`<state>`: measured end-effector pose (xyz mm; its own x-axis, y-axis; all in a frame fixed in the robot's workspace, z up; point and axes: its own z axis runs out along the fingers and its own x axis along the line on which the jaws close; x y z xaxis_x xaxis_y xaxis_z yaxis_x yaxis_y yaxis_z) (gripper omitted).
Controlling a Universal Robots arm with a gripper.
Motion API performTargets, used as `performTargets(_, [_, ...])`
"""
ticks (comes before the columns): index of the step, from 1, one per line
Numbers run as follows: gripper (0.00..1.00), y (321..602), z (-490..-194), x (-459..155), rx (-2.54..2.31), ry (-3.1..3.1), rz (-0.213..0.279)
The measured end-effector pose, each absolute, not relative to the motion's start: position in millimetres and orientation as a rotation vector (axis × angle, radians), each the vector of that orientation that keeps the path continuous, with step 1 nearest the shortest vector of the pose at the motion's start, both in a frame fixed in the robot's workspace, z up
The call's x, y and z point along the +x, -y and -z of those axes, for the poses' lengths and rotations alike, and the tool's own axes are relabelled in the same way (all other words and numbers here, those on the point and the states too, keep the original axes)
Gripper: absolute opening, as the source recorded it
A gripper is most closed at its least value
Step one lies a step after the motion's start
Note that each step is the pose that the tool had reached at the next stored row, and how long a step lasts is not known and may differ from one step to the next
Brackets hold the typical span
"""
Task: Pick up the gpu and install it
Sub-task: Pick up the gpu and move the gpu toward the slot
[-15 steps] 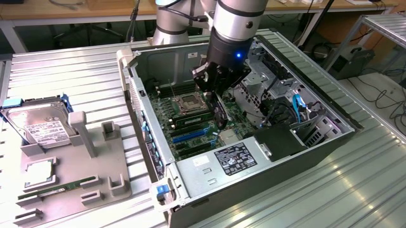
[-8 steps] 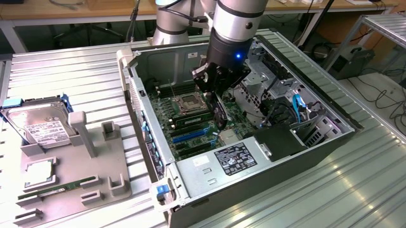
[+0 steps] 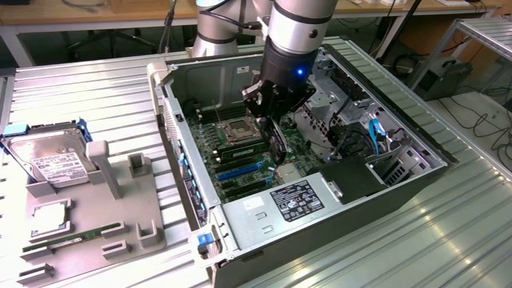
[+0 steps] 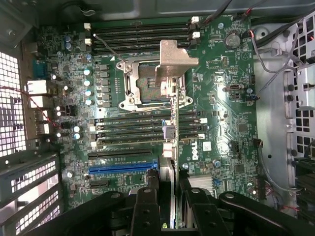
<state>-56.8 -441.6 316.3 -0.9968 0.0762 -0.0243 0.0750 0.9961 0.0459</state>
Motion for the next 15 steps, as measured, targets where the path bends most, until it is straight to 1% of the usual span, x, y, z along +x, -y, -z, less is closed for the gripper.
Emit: performTargets(15, [0.26,441.5,-313.2,-57.1,0.118,-3.113,-0.070])
